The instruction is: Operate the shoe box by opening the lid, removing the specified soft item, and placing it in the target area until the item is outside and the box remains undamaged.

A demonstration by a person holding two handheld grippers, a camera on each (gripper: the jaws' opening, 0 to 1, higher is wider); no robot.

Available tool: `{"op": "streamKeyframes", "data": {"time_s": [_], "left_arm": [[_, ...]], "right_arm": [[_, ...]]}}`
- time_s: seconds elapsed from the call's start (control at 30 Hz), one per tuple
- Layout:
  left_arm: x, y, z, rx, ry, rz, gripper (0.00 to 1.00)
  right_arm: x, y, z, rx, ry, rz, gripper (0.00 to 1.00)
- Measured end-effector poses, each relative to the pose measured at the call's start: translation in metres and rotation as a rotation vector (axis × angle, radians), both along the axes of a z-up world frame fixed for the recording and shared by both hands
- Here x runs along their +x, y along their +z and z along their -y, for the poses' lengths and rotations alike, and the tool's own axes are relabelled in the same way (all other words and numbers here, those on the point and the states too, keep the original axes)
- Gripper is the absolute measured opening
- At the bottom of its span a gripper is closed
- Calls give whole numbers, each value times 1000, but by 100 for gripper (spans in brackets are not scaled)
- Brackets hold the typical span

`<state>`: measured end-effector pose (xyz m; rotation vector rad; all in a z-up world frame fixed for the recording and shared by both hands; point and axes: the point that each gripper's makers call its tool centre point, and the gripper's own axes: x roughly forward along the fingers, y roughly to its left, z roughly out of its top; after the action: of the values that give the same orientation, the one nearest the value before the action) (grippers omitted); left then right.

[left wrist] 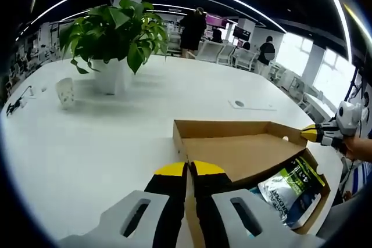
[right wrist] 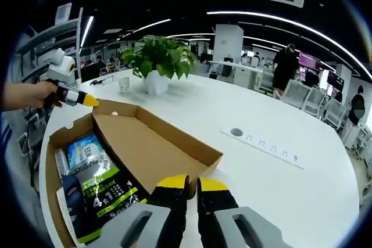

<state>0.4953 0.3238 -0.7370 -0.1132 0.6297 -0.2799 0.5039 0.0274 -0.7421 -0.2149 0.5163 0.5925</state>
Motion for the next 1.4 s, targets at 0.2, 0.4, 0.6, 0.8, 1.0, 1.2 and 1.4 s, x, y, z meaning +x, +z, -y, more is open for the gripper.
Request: {"op": "streamKeyframes", "data": {"time_s": [0.2, 0.4, 0.6, 0.8, 1.0, 1.2, 1.4], "left_arm": [[0, -1, -2, 38, -8, -1, 2], [-4, 11, -3, 42, -9, 21, 6], [-13, 16, 2, 46, -20, 27, 12], [-22, 24, 9, 54, -47, 43, 14], [-30, 32, 20, 49, -76, 55, 18], [-44, 29, 38, 41, -128, 27, 21], [-59, 22, 58, 14, -177, -10, 22]], "right_arm": [[-3, 1, 0, -2, 12, -11, 5], [-12, 2, -2, -5, 29, -20, 7], [-23, 5, -4, -4, 55, -21, 15], [-38, 7, -6, 20, 72, -44, 27], [-53, 11, -9, 20, 113, -42, 36], [-69, 14, -13, 20, 151, -45, 42], [-88, 15, -19, 24, 206, -55, 53]]}}
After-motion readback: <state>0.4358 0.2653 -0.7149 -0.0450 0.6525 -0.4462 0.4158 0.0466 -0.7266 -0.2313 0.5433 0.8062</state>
